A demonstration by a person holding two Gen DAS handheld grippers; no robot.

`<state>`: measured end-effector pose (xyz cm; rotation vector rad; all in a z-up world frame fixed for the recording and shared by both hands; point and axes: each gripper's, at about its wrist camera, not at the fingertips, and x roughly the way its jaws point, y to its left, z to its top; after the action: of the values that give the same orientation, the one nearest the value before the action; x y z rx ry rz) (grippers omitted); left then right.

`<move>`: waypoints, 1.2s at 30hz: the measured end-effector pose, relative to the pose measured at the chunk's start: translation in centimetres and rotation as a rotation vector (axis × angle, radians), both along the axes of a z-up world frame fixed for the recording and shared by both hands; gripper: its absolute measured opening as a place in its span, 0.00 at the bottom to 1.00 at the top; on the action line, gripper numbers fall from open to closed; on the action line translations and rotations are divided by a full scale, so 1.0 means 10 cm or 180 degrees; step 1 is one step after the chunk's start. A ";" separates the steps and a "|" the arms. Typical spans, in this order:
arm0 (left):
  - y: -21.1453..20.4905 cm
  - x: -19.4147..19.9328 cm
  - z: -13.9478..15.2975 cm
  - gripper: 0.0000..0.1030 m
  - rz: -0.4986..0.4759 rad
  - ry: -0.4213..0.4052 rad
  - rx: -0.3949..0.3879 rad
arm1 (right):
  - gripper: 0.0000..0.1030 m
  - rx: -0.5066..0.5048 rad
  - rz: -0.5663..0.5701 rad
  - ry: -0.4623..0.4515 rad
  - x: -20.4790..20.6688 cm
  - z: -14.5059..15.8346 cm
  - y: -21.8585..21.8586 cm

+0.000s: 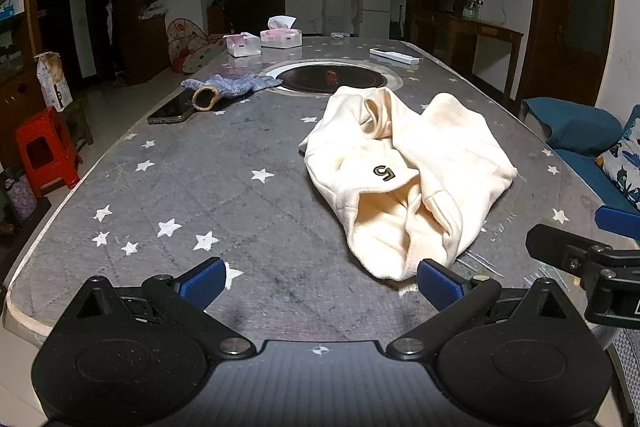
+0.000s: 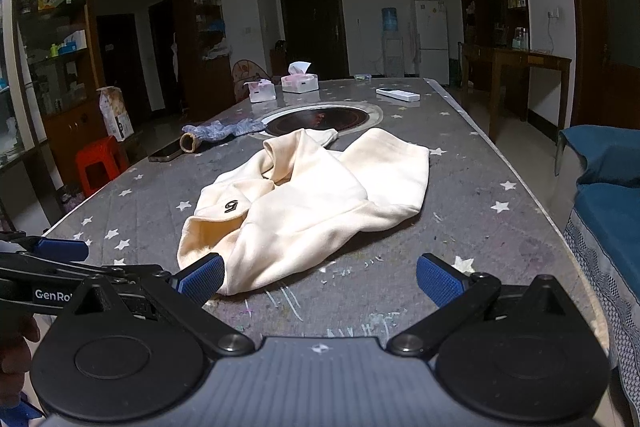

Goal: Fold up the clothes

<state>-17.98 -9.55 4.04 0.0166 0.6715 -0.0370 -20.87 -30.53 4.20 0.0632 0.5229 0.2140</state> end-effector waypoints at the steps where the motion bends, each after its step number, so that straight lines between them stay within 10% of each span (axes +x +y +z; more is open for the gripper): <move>1: 0.00 0.00 -0.01 1.00 -0.0002 0.0006 0.0003 | 1.00 0.0001 -0.0002 0.0003 0.00 0.00 0.00; 36: -0.03 0.23 -0.06 1.00 -0.0098 0.0119 0.0021 | 1.00 -0.0034 0.0125 0.0106 0.22 -0.05 0.12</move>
<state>-15.73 -9.87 3.41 0.0327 0.7088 -0.0650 -18.68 -29.32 3.66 0.0460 0.5586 0.2489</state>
